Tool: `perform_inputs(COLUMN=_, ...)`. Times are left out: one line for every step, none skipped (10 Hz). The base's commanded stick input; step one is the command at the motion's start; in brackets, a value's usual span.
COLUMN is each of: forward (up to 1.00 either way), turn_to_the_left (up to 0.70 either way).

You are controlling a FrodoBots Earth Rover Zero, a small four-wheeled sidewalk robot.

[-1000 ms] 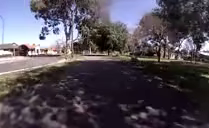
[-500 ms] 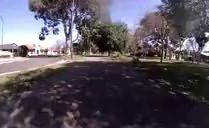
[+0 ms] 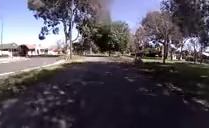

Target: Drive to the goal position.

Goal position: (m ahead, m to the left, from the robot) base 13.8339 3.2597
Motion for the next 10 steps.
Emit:
perform_inputs(forward=0.70, turn_to_the_left=0.02)
perform_inputs(forward=0.70, turn_to_the_left=0.02)
perform_inputs(forward=0.70, turn_to_the_left=0.02)
perform_inputs(forward=0.70, turn_to_the_left=0.02)
perform_inputs(forward=0.70, turn_to_the_left=0.02)
perform_inputs(forward=0.70, turn_to_the_left=0.02)
perform_inputs(forward=0.70, turn_to_the_left=0.02)
perform_inputs(forward=0.70, turn_to_the_left=0.02)
perform_inputs(forward=0.70, turn_to_the_left=0.02)
perform_inputs(forward=0.70, turn_to_the_left=0.02)
